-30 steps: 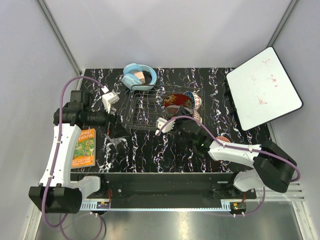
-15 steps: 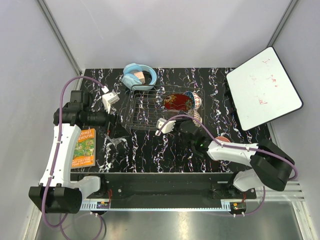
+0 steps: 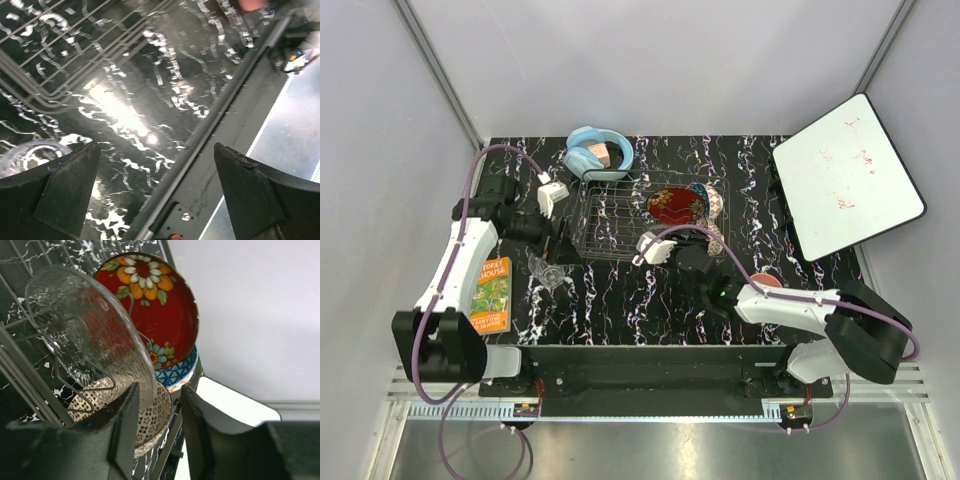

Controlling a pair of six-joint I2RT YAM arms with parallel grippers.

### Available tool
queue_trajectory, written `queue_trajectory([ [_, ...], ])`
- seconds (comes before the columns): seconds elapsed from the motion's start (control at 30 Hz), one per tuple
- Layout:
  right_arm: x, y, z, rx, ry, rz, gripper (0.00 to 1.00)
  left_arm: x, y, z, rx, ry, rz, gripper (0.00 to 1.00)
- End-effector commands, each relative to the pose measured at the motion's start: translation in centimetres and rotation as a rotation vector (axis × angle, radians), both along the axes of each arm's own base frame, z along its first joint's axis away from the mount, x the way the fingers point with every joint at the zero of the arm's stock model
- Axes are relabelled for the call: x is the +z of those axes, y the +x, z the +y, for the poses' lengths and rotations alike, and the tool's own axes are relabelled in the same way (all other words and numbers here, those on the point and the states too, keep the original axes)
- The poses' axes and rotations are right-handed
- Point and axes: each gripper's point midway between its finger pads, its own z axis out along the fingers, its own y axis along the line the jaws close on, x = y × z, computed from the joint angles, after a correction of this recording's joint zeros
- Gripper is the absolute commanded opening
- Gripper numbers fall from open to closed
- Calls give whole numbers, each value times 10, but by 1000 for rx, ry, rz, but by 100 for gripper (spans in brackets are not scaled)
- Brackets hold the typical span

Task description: Load the mixed dishes into the dish rack

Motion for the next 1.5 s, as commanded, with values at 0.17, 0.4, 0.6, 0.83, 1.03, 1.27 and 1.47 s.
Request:
queue_trajectory([
  [0.17,89,-26,-25,-140,402,-48,49,-23,67,10,42,85,-56,99],
  [0.4,130,-55,-46,-125,701,-13,49,-28,98,5,79,88,-39,99],
  [0.6,142,-65,-66,-158,842,-28,49,-46,114,12,134,160,-51,99],
  [0.83,141,-63,-78,-258,912,-42,48,-96,110,13,88,392,-76,99],
  [1.03,141,-64,-82,-268,924,-47,48,-110,86,1,11,429,-65,99],
  [1.27,131,-66,-89,-300,911,-45,48,-107,56,6,-34,432,-74,99],
  [1.47,117,-66,-92,-326,893,-37,48,-108,23,6,-119,422,-84,99],
])
